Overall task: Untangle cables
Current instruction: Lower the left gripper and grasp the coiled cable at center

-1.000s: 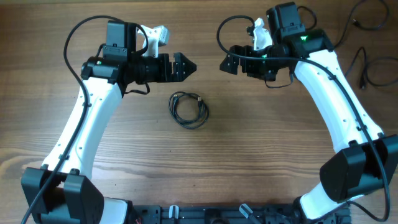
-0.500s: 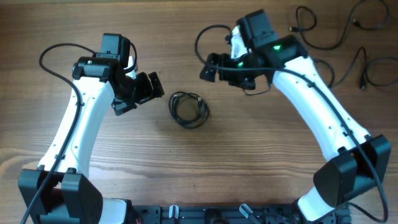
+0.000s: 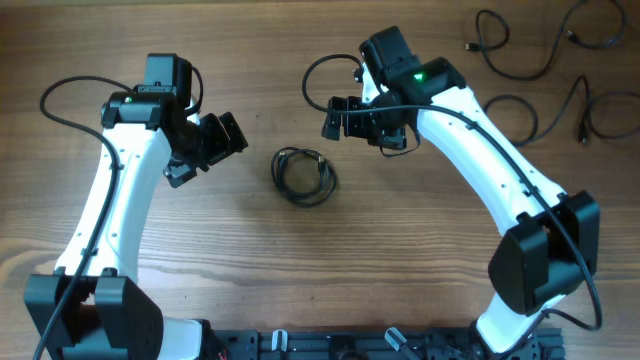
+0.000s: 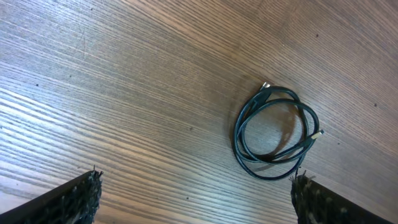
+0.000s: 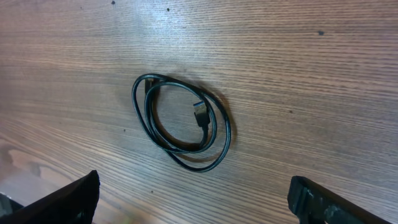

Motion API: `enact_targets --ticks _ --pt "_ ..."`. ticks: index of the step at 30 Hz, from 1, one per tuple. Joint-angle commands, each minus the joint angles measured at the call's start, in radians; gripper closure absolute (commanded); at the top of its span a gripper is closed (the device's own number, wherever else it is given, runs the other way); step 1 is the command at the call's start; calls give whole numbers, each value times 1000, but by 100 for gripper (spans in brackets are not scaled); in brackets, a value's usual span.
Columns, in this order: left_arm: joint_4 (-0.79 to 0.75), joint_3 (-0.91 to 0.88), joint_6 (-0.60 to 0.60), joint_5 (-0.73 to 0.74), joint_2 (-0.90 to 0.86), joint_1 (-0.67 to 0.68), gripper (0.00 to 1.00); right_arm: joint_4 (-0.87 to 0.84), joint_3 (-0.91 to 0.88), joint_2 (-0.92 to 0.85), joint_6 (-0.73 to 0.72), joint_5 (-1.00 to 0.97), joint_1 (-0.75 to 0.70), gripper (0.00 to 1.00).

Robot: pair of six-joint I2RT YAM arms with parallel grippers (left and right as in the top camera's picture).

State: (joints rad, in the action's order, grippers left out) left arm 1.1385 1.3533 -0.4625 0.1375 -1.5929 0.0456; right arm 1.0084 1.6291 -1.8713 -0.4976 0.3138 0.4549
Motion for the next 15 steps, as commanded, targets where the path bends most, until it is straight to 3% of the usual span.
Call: enact_targets --ticks 1,15 --pt "4 3 -13 -16 -8 -3 0 2 -8 -24 -10 26 4 0" --pt "-21 3 -13 -16 -7 34 0 -82 -8 -24 -13 -63 2 0"
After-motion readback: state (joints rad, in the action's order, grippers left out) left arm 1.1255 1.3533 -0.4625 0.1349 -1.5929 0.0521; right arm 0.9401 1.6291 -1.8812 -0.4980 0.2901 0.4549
